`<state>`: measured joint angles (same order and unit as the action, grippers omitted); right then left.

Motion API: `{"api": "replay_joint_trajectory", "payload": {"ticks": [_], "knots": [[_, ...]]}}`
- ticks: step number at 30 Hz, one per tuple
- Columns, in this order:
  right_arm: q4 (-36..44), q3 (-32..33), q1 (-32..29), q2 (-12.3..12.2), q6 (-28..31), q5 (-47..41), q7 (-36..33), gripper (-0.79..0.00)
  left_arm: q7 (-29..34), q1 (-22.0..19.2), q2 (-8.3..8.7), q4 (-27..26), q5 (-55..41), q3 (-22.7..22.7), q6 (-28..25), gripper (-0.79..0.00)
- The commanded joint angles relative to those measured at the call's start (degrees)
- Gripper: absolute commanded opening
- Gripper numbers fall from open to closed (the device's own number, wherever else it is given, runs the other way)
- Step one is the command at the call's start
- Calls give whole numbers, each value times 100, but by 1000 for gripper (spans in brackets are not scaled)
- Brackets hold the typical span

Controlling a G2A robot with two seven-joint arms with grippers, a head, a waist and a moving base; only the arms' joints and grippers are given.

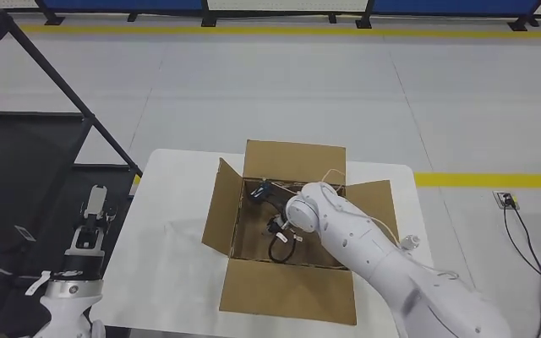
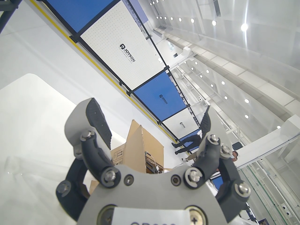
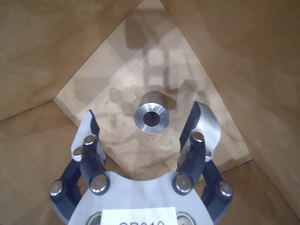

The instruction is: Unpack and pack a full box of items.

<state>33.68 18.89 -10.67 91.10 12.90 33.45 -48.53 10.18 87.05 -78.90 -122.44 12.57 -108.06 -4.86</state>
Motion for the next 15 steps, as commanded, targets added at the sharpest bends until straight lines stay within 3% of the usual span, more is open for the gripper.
{"api": "replay_joint_trajectory", "payload": {"ticks": [1, 4, 6, 7, 8, 15], "knots": [[-205, -20, 14, 97, -15, 33, 54, -468, 0, 0, 0, 0, 0, 0, 0, 0], [-465, -34, 33, 243, 33, 37, 86, -508, 0, 0, 0, 0, 0, 0, 0, 0], [-632, -30, 52, 326, 66, 36, 104, -637, 0, 0, 0, 0, 0, 0, 0, 0], [-704, -31, 63, 362, 98, 48, 108, -748, 0, 0, 0, 0, 0, 0, 0, 0], [-770, -26, 76, 393, 130, 56, 115, -785, 0, 0, 0, 0, 0, 0, 0, 0], [-994, 80, 231, 460, 423, 134, 198, -785, 0, 0, 0, 0, 0, 0, 0, 0]]}}
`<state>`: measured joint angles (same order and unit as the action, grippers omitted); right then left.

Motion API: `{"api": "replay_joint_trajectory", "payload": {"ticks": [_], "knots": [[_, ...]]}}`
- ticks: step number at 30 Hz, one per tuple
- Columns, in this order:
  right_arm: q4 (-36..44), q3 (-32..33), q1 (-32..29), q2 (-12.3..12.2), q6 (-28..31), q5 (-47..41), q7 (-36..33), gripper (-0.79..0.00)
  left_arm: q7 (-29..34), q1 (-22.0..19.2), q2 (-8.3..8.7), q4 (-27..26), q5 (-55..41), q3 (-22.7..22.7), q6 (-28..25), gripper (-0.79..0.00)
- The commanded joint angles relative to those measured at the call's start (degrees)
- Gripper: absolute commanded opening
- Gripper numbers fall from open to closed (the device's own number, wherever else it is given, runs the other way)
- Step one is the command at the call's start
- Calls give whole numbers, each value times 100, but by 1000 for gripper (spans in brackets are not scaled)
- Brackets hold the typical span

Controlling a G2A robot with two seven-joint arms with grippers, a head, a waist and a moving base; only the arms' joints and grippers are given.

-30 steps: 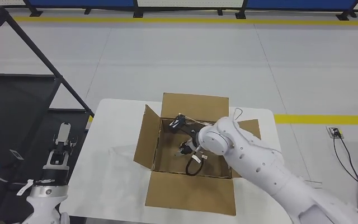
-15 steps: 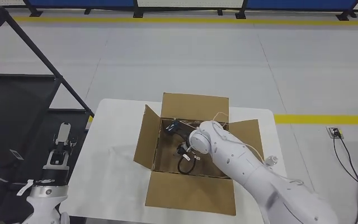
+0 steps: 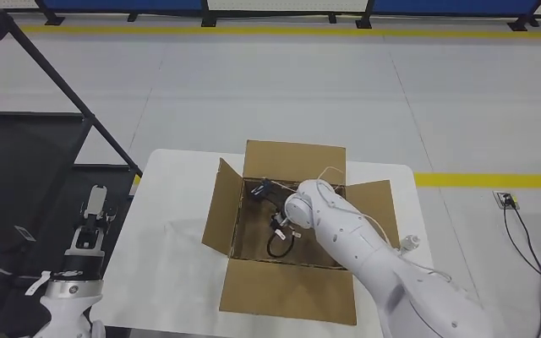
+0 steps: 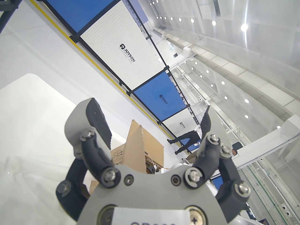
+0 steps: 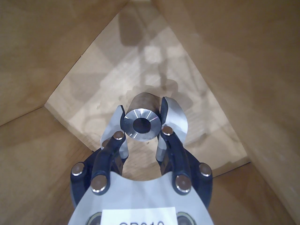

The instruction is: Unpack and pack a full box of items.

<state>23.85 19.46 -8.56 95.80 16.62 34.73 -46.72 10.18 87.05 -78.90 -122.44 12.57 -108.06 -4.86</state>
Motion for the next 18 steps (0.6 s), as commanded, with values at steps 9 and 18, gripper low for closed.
{"api": "replay_joint_trajectory", "payload": {"ticks": [9, 18], "knots": [[552, 343, 51, -348, 280, 249, 277, -785, 0, 0, 0, 0, 0, 0, 0, 0], [2884, 1107, -666, -1181, -553, 931, -100, -785, 0, 0, 0, 0, 0, 0, 0, 0]]}}
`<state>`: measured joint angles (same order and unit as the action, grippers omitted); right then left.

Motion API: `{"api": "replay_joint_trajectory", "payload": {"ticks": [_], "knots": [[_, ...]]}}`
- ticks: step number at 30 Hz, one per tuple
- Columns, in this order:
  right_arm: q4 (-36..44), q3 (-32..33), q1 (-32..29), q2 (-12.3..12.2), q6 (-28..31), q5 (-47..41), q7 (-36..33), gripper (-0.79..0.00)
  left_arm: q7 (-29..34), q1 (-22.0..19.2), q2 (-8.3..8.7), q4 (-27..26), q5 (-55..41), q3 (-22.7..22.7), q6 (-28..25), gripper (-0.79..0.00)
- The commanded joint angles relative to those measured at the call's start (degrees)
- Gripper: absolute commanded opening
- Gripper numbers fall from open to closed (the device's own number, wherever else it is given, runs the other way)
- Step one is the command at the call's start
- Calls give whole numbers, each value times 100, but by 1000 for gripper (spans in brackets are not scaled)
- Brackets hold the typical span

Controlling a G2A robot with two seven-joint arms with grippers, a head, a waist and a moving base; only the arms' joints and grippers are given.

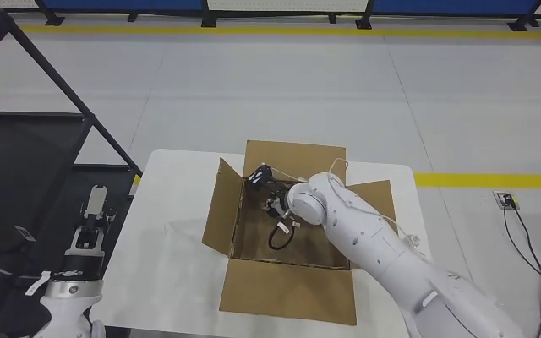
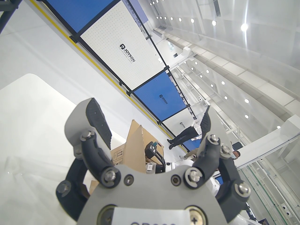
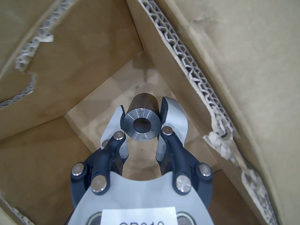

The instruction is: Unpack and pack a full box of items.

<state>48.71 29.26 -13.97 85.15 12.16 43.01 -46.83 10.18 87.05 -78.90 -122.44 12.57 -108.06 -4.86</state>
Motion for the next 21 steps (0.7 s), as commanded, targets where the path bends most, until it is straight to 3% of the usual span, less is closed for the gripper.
{"api": "replay_joint_trajectory", "payload": {"ticks": [1, 6, 9, 21], "knots": [[768, 271, -272, -237, -203, 230, -189, -785, 0, 0, 0, 0, 0, 0, 0, 0], [2661, 1160, -1194, -803, -522, 885, -652, -785, 0, 0, 0, 0, 0, 0, 0, 0], [3508, 1679, -1770, -1046, -411, 1104, -849, -785, 0, 0, 0, 0, 0, 0, 0, 0], [3582, 1725, -1818, -1066, -398, 1127, -877, -785, 0, 0, 0, 0, 0, 0, 0, 0]]}}
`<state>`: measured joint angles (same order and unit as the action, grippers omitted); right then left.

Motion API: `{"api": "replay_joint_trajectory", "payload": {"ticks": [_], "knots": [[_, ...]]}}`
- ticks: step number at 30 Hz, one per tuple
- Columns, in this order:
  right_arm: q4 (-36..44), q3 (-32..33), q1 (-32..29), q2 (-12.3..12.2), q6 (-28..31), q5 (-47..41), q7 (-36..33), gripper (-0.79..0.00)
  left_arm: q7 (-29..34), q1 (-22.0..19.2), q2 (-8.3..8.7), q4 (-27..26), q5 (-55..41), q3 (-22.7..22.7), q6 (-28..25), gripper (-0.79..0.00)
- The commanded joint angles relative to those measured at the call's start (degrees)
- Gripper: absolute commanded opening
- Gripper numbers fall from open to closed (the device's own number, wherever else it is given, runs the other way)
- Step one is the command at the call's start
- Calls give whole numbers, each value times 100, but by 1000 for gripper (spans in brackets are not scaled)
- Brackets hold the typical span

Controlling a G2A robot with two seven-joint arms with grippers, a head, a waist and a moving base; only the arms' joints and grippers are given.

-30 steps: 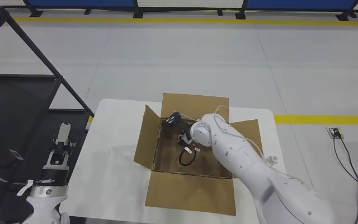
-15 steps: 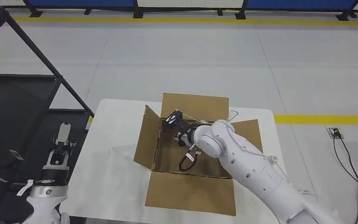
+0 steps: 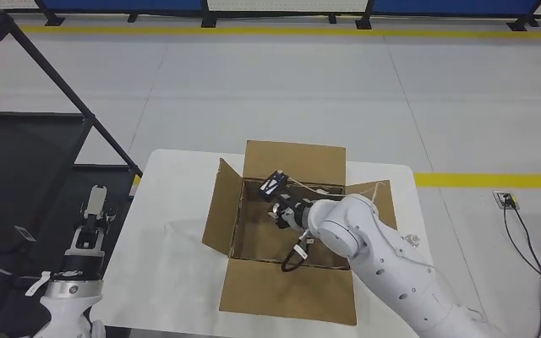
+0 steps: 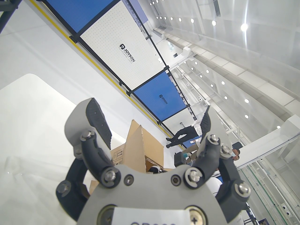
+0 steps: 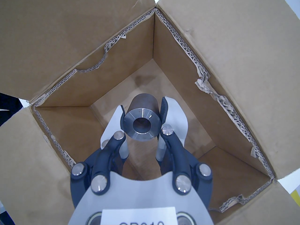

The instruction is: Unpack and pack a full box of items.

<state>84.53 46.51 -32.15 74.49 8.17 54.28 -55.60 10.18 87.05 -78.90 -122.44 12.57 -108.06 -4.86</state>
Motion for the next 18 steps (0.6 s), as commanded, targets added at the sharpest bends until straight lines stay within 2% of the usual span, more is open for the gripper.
{"api": "replay_joint_trajectory", "payload": {"ticks": [1, 5, 9, 13, 18], "knots": [[0, 0, 0, 0, 0, 0, 0, -785, 0, 0, 0, 0, 0, 0, 0, 0], [170, 147, -96, -23, 65, -62, 211, -785, 0, 0, 0, 0, 0, 0, 0, 0], [853, 785, -475, -195, 138, 6, 75, -785, 0, 0, 0, 0, 0, 0, 0, 0], [1976, 1852, -1346, -459, 327, 41, -222, -785, 0, 0, 0, 0, 0, 0, 0, 0], [3459, 3424, -2820, -727, 591, -121, -486, -785, 0, 0, 0, 0, 0, 0, 0, 0]]}}
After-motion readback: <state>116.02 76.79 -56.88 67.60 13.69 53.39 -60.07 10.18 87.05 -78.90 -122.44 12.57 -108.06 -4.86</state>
